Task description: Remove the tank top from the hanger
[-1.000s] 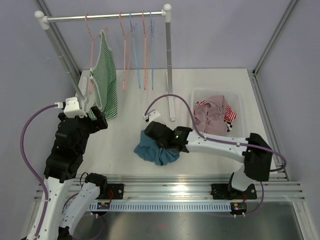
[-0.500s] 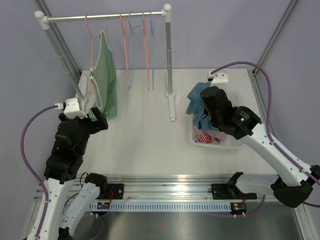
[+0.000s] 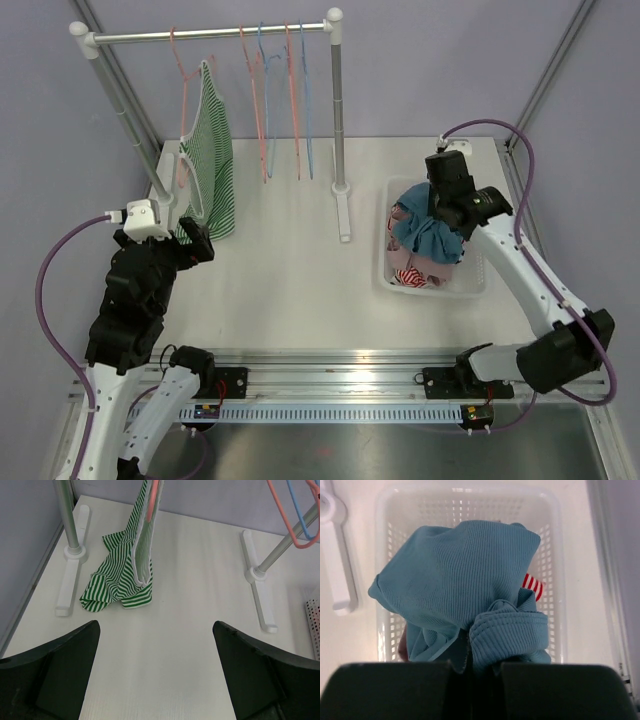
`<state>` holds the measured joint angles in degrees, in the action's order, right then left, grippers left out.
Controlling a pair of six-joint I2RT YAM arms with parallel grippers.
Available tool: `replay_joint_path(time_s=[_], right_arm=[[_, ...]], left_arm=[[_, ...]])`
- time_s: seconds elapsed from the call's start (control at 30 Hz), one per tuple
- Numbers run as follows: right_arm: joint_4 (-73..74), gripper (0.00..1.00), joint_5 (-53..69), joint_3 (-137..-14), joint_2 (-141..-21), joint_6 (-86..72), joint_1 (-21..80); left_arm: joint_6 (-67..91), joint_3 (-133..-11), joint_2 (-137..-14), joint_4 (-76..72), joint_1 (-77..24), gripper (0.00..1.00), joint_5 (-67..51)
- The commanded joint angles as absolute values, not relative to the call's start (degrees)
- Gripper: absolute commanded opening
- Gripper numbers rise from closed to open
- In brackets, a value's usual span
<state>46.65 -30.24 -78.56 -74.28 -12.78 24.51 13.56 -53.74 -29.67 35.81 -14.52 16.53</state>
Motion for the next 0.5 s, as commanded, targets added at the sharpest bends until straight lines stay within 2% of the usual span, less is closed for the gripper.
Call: replay_joint_path(time_s=[0.0, 0.13, 0.27, 0.37, 0.43, 0.47], right_arm=[[40.27, 0.03, -18.48, -74.28, -80.30, -13.35, 18.21], [37.35, 0.06, -10.73, -71.37, -88.31, -14.41, 12.66], [39.19, 0.16, -7.74, -71.63, -98.58, -15.38, 11.25], [40.69, 0.20, -6.94, -71.63, -101.86, -15.73, 10.28], [40.78, 0.31, -7.73, -71.28, -100.64, -16.08, 10.20], [41.30, 0.40, -9.04, -71.45, -98.72, -16.61, 10.20]], left_arm=[[13.54, -53.26, -29.18, 32.08, -14.59, 0.99, 17.05], [13.54, -53.26, -29.00, 31.99, -14.59, 0.99, 17.23], [13.45, -53.52, -28.39, 32.08, -14.59, 0.99, 17.49], [13.27, -55.45, -28.04, 32.87, -14.59, 0.99, 17.58], [13.10, -57.29, -28.30, 34.71, -14.59, 0.99, 17.75], [13.27, -59.74, -28.56, 35.41, -14.59, 0.99, 18.19]])
